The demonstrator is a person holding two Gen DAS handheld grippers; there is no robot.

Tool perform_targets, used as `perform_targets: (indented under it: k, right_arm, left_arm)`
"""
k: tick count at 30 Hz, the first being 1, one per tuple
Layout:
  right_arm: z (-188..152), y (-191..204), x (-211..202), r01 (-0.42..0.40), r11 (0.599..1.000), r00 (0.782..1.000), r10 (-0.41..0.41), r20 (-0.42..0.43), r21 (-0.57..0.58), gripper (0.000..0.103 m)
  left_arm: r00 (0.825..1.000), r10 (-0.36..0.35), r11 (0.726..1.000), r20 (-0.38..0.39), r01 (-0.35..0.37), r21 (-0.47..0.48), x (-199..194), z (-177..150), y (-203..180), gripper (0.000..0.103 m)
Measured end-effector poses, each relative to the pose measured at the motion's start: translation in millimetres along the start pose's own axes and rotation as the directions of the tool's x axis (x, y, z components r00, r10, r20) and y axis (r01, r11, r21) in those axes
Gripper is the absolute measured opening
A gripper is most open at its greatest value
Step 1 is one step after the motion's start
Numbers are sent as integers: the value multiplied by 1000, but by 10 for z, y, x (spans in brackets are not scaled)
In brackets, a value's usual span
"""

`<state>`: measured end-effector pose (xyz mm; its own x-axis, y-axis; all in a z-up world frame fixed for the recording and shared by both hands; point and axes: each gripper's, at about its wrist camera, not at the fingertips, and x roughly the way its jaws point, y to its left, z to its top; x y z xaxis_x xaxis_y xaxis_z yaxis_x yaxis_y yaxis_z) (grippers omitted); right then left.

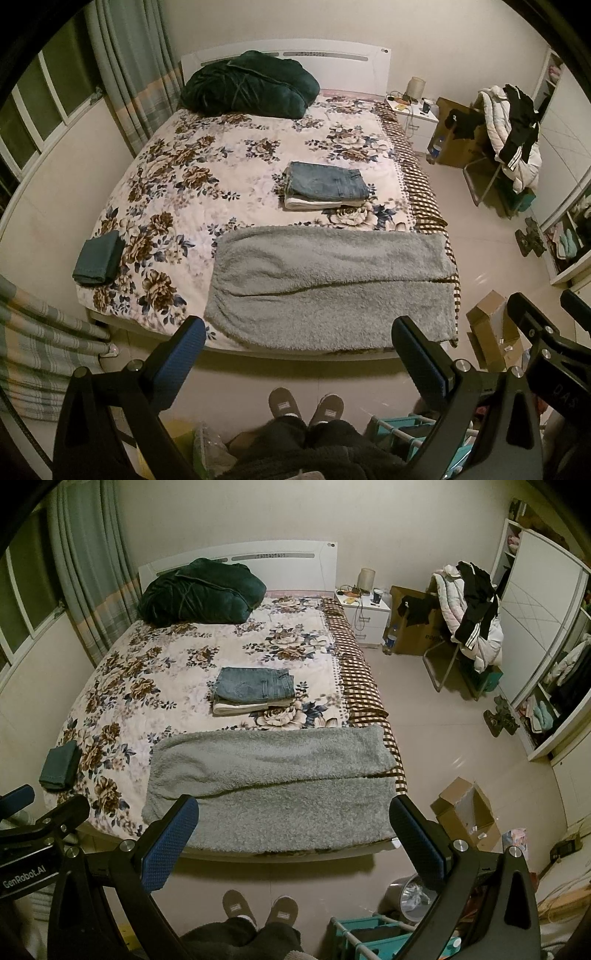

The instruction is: Fold towel

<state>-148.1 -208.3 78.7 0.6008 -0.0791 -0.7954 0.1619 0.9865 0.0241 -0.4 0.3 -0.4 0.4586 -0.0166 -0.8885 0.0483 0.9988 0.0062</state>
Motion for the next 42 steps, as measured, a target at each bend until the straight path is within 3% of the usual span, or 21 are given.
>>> perform_targets:
  k: [42]
  right_arm:
    - [-11,8,-50,2,1000,1000,-2,3,-2,103]
  left_arm:
    - [1000,-2,1000,9,2,-2,10,128,-132,103]
